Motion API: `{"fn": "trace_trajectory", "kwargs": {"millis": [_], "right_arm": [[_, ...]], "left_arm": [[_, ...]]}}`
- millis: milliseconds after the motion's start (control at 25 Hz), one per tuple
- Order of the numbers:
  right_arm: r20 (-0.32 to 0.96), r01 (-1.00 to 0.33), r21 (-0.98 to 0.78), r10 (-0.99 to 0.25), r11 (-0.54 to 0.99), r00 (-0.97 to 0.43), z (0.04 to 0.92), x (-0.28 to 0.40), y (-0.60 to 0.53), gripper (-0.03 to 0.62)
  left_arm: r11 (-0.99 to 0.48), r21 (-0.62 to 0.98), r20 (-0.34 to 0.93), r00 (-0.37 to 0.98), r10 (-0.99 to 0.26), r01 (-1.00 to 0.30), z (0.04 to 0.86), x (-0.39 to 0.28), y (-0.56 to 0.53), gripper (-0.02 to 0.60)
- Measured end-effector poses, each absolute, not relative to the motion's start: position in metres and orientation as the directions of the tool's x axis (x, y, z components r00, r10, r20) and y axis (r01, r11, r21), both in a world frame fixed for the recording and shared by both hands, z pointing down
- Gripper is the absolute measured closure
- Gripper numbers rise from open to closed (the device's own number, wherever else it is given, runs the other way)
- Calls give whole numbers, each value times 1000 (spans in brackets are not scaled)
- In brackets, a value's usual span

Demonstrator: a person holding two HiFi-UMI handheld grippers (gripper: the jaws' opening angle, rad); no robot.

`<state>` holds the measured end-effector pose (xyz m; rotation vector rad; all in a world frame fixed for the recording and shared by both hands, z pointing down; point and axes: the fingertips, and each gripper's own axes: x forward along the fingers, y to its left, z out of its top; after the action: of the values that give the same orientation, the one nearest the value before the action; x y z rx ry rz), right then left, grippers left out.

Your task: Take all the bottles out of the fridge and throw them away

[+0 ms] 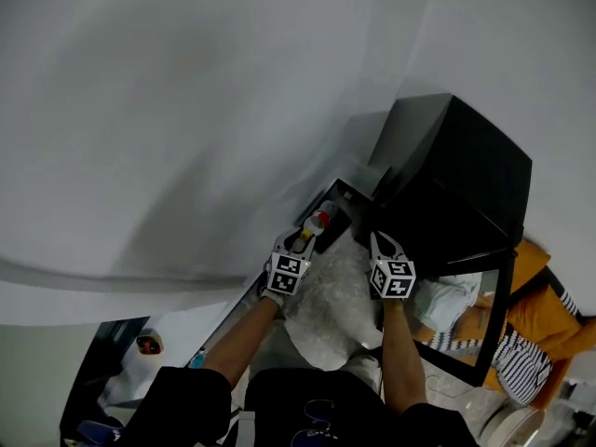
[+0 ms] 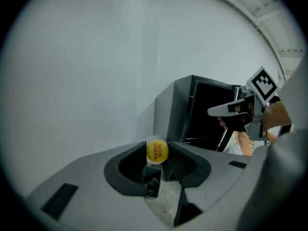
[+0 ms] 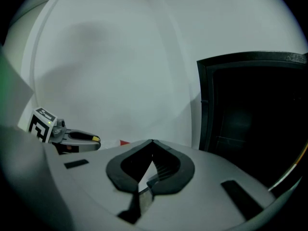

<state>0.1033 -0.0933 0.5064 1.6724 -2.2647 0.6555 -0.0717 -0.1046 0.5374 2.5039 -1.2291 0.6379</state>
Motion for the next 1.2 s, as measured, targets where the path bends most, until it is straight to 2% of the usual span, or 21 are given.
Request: {"fn": "trace_trajectory", "kwargs": {"millis": [560,1200], "right_arm": [[546,-946,-246,-775,213,-317,637,92,-126,586],[565,-939,-275,-756,208,-332,815,83,-143,586]], "left_arm": [[-600,110,596,536,-598,-792,667,-93,-127,443],[-570,167,597,543,-591,-804,837,-74,-161,443]]}}
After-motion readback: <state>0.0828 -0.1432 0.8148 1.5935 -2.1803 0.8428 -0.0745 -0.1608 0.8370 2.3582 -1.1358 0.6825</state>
